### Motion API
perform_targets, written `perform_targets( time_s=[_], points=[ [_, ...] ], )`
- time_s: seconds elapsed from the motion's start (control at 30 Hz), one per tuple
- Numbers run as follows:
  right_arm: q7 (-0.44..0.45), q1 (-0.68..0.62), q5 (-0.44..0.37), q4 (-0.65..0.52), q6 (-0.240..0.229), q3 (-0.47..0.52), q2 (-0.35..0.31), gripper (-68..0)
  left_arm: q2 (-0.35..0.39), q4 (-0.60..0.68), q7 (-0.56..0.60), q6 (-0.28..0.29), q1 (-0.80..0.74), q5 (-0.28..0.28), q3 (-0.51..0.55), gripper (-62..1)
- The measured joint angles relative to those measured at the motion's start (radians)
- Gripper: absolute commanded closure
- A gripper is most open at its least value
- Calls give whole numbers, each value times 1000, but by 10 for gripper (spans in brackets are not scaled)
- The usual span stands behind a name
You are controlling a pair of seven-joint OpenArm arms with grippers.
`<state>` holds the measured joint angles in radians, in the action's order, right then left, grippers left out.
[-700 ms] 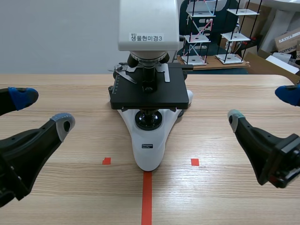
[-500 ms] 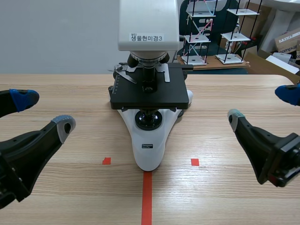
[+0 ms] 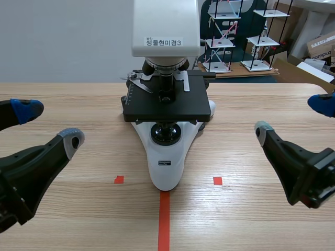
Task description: Point at the revolving nosepiece
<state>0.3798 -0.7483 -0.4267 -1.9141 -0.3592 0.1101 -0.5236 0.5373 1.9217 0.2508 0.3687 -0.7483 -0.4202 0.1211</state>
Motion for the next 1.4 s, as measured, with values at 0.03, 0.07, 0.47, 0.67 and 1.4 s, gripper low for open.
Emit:
perform_targets(
  time_s=[0.03,0.07,0.47,0.67,1.4],
  points=[
    [0,0,0,0,0,0,0,-604,0,0,0,0,0,0,0,-506],
    [0,0,0,0,0,0,0,-604,0,0,0,0,0,0,0,-506],
    [0,0,0,0,0,0,0,-604,0,0,0,0,0,0,0,-506],
    [16,0,0,0,0,0,0,-604,0,0,0,0,0,0,0,-506],
    [5,9,52,0,0,0,0,4,0,0,0,0,0,0,0,-506]
  ],
)
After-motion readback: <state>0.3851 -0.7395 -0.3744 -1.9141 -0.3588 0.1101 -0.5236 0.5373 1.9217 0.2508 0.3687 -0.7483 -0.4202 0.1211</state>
